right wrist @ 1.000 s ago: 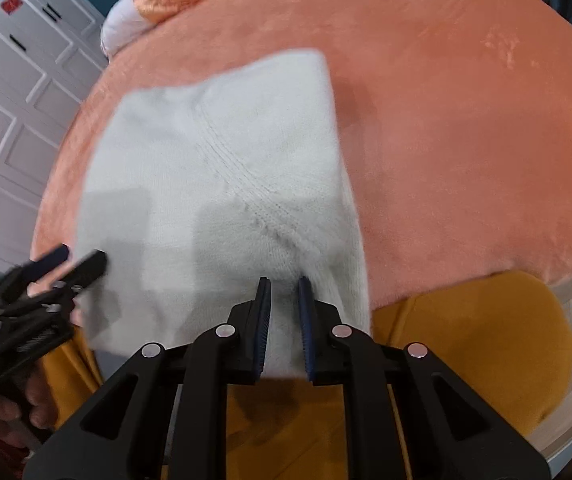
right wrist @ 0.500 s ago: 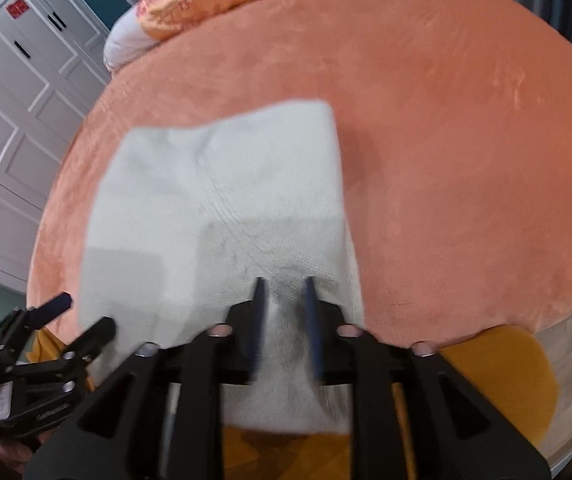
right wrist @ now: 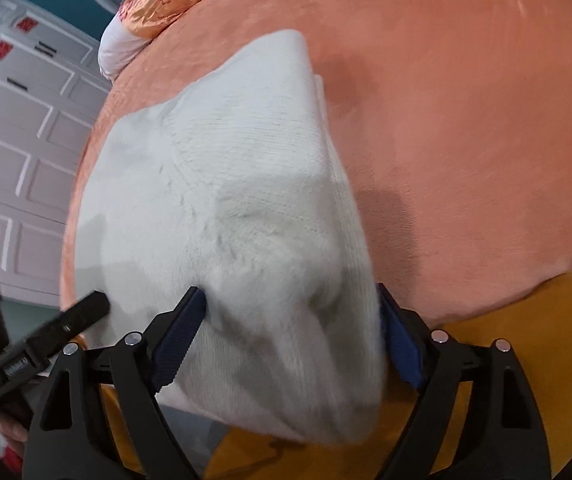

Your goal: Fold small clothes

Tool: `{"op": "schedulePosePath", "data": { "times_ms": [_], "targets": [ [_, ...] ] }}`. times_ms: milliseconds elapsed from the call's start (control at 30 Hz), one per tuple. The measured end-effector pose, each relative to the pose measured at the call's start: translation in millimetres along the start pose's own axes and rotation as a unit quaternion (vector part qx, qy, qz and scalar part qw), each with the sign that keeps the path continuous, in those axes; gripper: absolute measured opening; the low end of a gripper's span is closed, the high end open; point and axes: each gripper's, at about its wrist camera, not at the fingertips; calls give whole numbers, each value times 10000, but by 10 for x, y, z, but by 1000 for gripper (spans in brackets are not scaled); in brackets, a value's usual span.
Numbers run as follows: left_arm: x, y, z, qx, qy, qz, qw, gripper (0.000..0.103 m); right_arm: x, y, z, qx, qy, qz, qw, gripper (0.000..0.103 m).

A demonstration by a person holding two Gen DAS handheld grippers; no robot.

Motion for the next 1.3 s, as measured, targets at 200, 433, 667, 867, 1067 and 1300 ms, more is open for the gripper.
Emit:
{"op": "schedulePosePath", "data": {
  "times_ms": [200,433,667,867,1067,1300],
  "targets": [
    [-28,-192,-67,-288,93,1,9995,98,54,-126,89,382,-198,-72,9990,86],
    [-87,-326,-274,-1113,449,-65,9927,98,107,-181,107,537,-223,-84,9983,92],
    [-28,-158,-234,-1318,291,-92,9908,78,153,-106,-13,757,-270,-44,9968,46],
    [162,303,-159,-1615,87,319,9863,58,224,320,-380,767,109,445,9960,31],
    [393,880,-279,-2168,154,854,9723,55,352,945,-907,959,575,1241,9859,29],
    [806,1712,-598,-2195,-318,1923,9559,55,494,1390,-1764,1372,1302,2158,9579,29]
  ]
}}
Point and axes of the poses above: each gripper's, at about its wrist camera, not at the fingertips, and y roughly against the way its jaws point, z to its right, x to its top, and after that the axes turned 9 degrees about z, right-handed
